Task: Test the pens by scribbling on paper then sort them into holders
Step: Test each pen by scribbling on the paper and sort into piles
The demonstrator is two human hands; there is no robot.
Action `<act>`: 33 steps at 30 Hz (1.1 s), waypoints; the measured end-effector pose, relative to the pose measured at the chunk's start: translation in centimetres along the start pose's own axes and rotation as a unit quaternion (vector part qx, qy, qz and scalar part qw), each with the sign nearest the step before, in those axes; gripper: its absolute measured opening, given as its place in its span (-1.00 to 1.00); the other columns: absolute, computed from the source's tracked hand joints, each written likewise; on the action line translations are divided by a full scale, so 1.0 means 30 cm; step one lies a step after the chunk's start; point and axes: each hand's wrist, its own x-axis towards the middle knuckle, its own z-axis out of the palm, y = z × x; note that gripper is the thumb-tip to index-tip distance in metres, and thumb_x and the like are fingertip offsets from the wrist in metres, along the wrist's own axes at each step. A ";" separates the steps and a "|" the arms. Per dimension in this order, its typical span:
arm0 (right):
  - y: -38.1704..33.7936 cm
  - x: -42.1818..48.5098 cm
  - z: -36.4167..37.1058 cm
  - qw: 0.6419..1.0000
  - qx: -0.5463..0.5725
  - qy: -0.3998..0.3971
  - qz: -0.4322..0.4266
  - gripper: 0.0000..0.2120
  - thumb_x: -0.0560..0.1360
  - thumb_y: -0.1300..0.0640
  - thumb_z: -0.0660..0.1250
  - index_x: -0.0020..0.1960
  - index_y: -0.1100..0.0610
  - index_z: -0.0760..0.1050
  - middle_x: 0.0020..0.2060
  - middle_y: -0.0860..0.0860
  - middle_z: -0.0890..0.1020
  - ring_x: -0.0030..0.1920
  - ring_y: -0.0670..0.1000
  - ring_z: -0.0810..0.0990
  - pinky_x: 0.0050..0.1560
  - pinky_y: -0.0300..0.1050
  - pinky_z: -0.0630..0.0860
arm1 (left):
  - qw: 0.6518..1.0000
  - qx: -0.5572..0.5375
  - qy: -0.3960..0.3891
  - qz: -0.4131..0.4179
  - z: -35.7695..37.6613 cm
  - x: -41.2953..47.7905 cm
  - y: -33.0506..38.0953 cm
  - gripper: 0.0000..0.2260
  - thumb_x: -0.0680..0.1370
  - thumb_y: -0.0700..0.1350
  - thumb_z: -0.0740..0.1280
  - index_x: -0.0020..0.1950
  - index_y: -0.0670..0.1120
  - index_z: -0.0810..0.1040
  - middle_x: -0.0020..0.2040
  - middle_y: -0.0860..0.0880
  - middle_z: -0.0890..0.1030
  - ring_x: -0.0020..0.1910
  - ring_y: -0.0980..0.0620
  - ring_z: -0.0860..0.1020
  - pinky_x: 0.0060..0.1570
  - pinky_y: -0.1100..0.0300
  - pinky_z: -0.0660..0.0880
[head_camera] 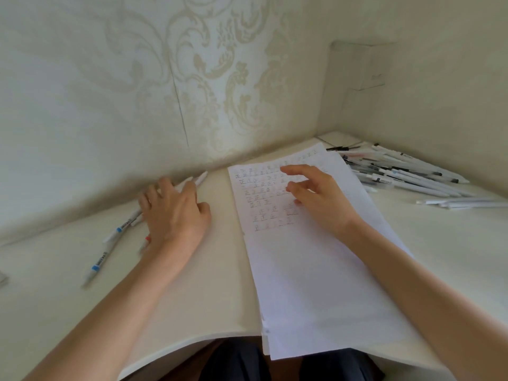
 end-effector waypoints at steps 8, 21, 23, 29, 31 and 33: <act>0.103 0.060 -0.250 0.898 -0.373 0.205 0.113 -0.72 0.55 0.25 0.15 0.18 0.17 0.54 0.22 0.17 0.50 0.18 0.23 0.46 0.04 -0.02 0.39 | 0.912 -0.199 -0.190 0.303 0.001 -0.092 0.124 -0.16 0.24 0.55 -0.12 0.39 0.17 0.32 0.48 0.15 0.19 0.47 0.14 0.08 0.34 0.33 -0.06; 0.179 0.062 -0.316 0.863 -0.415 0.269 0.104 -0.79 0.60 0.19 0.16 0.16 0.20 0.50 0.13 0.19 0.51 0.16 0.22 0.36 0.16 0.00 0.22 | 0.904 -0.209 -0.210 0.307 0.010 -0.089 0.117 -0.07 0.18 0.61 -0.16 0.41 0.18 0.28 0.48 0.19 0.18 0.45 0.20 0.09 0.35 0.35 -0.05; 0.139 0.061 -0.298 0.875 -0.369 0.313 -0.013 -0.79 0.62 0.21 0.08 0.13 0.24 0.45 -0.05 0.18 0.55 -0.07 0.18 0.41 -0.01 -0.02 0.23 | 0.904 -0.207 -0.210 0.309 0.008 -0.090 0.119 -0.08 0.19 0.60 -0.16 0.42 0.19 0.26 0.48 0.20 0.17 0.45 0.21 0.08 0.33 0.37 -0.07; 0.047 0.040 -0.134 0.896 -0.383 0.214 -0.066 -0.55 0.55 -0.28 0.03 -0.18 0.08 0.39 -0.29 -0.07 0.50 -0.12 0.06 0.42 0.01 -0.06 0.20 | 0.904 -0.203 -0.218 0.307 0.003 -0.088 0.122 -0.03 0.15 0.63 -0.21 0.42 0.18 0.26 0.48 0.18 0.17 0.45 0.20 0.08 0.34 0.37 -0.07; 0.045 0.043 -0.093 0.882 -0.408 0.214 -0.095 -0.46 0.46 -0.37 0.00 -0.36 0.07 0.30 -0.44 -0.07 0.45 -0.21 0.08 0.44 0.03 -0.06 0.24 | 0.904 -0.201 -0.221 0.306 0.001 -0.086 0.123 -0.02 0.14 0.63 -0.21 0.42 0.18 0.26 0.48 0.17 0.17 0.45 0.19 0.08 0.34 0.36 -0.06; 0.050 0.041 -0.064 0.876 -0.402 0.230 -0.136 -0.51 0.46 -0.28 0.06 -0.43 0.08 0.26 -0.55 -0.04 0.43 -0.34 0.07 0.37 -0.03 -0.05 0.28 | 0.904 -0.196 -0.225 0.307 0.000 -0.087 0.124 -0.02 0.14 0.63 -0.22 0.43 0.18 0.25 0.49 0.16 0.16 0.45 0.18 0.08 0.36 0.34 -0.05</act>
